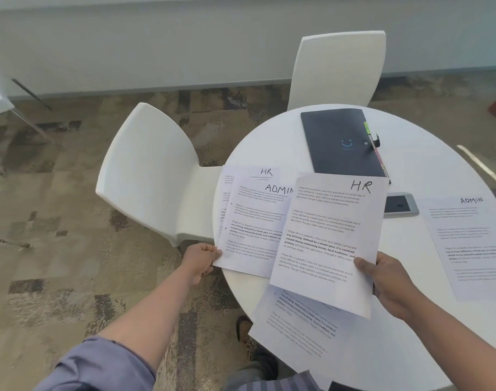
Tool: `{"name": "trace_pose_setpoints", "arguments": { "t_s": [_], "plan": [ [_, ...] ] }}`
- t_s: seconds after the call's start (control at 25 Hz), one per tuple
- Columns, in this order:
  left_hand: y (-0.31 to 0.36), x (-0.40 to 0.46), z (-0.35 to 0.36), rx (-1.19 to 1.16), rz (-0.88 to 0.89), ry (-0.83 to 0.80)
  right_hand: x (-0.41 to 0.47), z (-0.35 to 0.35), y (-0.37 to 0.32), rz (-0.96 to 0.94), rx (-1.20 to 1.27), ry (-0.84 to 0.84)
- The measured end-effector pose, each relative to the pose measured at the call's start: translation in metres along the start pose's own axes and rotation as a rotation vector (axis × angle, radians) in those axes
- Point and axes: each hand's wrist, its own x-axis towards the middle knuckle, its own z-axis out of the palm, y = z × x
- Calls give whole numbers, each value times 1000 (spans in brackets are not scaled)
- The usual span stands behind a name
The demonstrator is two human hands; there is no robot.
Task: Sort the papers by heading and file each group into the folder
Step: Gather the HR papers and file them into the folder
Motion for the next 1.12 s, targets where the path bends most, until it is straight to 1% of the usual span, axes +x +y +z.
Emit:
{"name": "trace_pose_setpoints", "arguments": {
  "t_s": [0.12,0.2,0.32,0.48,0.68,0.88,1.04,1.12],
  "plan": [
    [6,-7,3,70,55,-63,-3,-2,-1,-7,-1,6],
    [10,-9,6,161,99,-115,-4,-4,0,-9,2,10],
    [14,-10,12,227,137,-126,-6,-4,2,-5,12,25],
    [13,-6,15,244,159,-47,-8,-7,7,8,27,39],
    [13,7,19,302,243,174,-12,-13,12,14,46,57],
    [20,19,28,188,128,224,-19,-22,20,24,47,82],
    [29,27,22,307,122,227,-21,-28,28,34,59,106],
    [31,25,18,320,133,246,-21,-28,29,31,59,109]
  ]
}}
